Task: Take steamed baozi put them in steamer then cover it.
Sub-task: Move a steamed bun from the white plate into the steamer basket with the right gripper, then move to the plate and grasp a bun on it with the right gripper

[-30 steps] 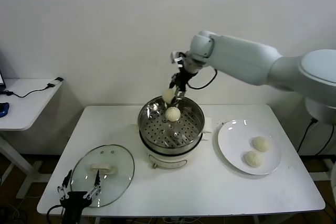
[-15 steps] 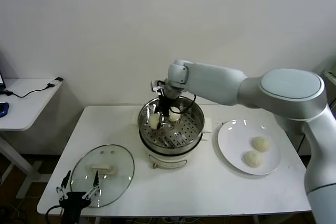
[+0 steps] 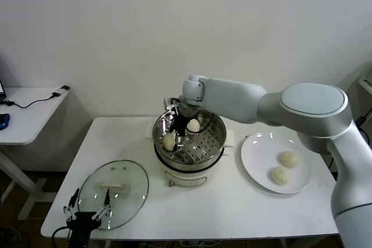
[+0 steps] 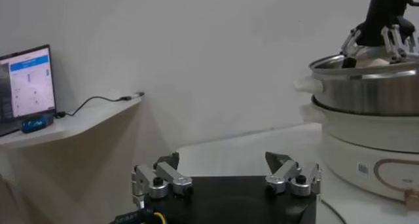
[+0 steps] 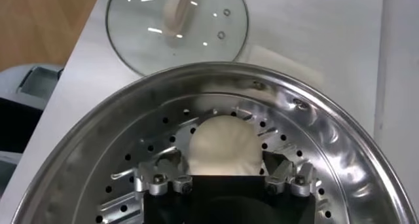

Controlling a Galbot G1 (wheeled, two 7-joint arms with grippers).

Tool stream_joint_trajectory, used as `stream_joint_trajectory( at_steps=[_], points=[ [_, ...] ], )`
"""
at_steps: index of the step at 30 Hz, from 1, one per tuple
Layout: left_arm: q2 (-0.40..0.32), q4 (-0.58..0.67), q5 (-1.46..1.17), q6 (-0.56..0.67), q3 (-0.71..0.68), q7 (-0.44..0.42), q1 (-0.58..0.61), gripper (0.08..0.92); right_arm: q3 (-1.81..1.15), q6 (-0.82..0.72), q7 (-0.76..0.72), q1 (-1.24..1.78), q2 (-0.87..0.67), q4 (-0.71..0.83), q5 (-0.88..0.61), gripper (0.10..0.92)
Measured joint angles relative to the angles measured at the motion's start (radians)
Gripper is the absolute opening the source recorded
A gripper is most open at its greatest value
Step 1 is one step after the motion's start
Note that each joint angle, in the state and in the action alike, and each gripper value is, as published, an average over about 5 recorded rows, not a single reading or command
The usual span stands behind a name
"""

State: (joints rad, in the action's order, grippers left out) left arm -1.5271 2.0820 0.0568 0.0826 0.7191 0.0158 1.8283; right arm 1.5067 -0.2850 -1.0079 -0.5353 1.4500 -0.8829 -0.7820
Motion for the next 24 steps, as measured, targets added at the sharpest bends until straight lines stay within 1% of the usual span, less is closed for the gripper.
stream_joint_trajectory(
  at_steps=[5, 10, 18, 24],
  points=[
    [-0.001, 0.001, 0.004, -0.002, -0.003, 0.000, -0.003, 0.823, 0.005, 0.012, -0.019, -0.047, -0.043, -0.029, -0.010, 0.823],
    [-0.002, 0.003, 0.007, -0.002, -0.005, 0.000, -0.003, 0.823, 0.022, 0.028, -0.033, -0.120, -0.133, -0.100, -0.025, 0.823],
    [-0.003, 0.011, 0.013, -0.008, -0.018, -0.001, -0.004, 0.823, 0.061, 0.057, -0.044, -0.232, -0.359, -0.263, -0.016, 0.823],
    [-0.008, 0.012, 0.023, -0.015, -0.020, -0.001, -0.010, 0.823, 0.055, 0.081, -0.053, -0.243, -0.551, -0.361, 0.070, 0.823]
  ],
)
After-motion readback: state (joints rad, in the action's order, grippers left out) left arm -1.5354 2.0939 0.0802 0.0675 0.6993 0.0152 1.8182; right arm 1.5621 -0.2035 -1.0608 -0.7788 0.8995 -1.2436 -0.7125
